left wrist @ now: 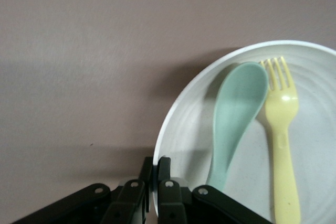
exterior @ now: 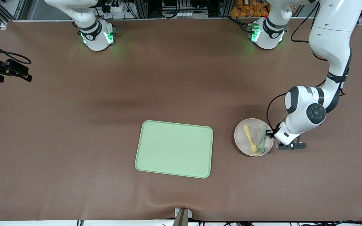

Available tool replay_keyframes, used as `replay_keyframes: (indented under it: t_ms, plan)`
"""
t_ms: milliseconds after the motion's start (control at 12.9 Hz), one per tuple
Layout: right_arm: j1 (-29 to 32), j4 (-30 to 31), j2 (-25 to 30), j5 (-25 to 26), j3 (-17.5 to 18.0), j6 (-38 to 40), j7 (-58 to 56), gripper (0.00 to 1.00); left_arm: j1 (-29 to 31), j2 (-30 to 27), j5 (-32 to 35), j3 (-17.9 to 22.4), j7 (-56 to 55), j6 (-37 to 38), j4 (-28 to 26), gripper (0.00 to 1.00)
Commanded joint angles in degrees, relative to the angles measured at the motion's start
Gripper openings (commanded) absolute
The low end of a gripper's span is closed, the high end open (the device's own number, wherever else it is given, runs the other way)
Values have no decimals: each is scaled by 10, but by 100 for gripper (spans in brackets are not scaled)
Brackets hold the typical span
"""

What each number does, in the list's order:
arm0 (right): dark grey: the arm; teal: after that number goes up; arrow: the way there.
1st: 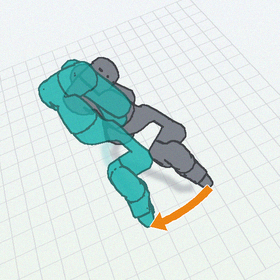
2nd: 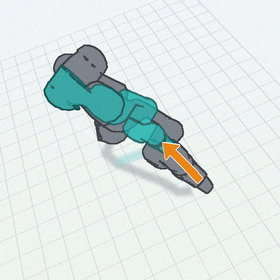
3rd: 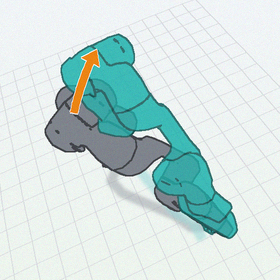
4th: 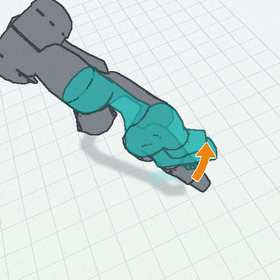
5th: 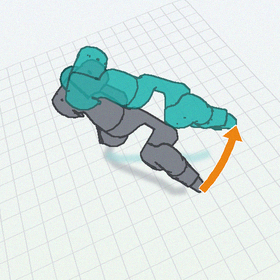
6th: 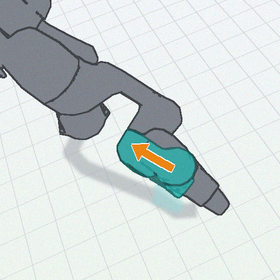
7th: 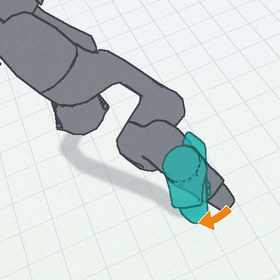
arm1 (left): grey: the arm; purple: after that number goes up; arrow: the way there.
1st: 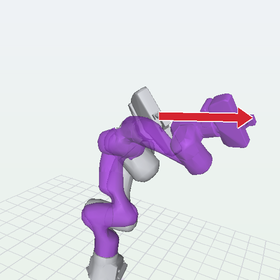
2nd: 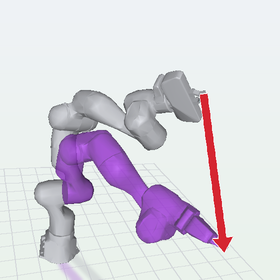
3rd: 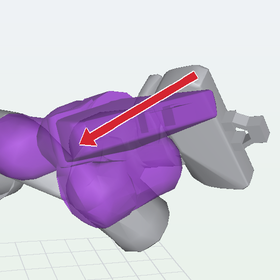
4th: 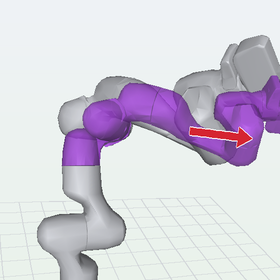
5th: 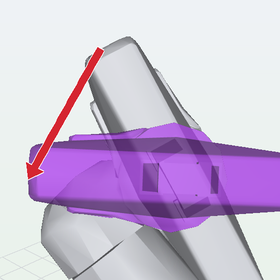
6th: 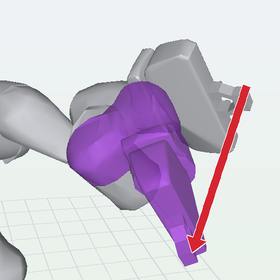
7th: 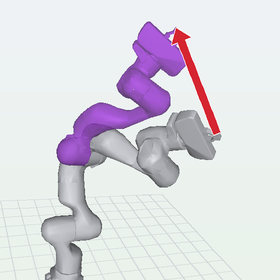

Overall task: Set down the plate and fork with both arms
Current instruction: 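Carry the plate onto the green tray while the right gripper reaches the fork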

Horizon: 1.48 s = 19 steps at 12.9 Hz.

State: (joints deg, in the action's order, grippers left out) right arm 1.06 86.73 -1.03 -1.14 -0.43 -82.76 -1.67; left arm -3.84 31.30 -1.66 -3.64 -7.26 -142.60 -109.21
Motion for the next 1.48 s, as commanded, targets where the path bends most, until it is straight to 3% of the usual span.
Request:
replay_keyframes:
  t_ms: [0,155,466,621,854,1165,1398]
  plan:
    - [0,0,-3,-1,0,-4,-5,100,5,-32,-51,-27,-1,1,5,0]
    - [-1,1,-3,-1,0,-4,-5,100,3,-49,-90,-49,-4,13,21,0]
    - [-14,20,-6,-4,0,-13,-3,100,-20,-42,-104,-76,-32,72,86,0]
    - [-33,25,-17,-4,0,-19,1,100,-55,-7,-103,-76,-70,75,129,0]
    - [-56,23,-84,-34,1,-38,1,100,-121,47,-95,-71,-173,74,186,0]
    - [-133,22,-211,-126,1,-186,3,100,-160,121,-94,-61,-226,67,253,0]
    - [-231,16,-308,-175,1,-378,6,100,-183,153,-87,-57,-249,19,255,0]
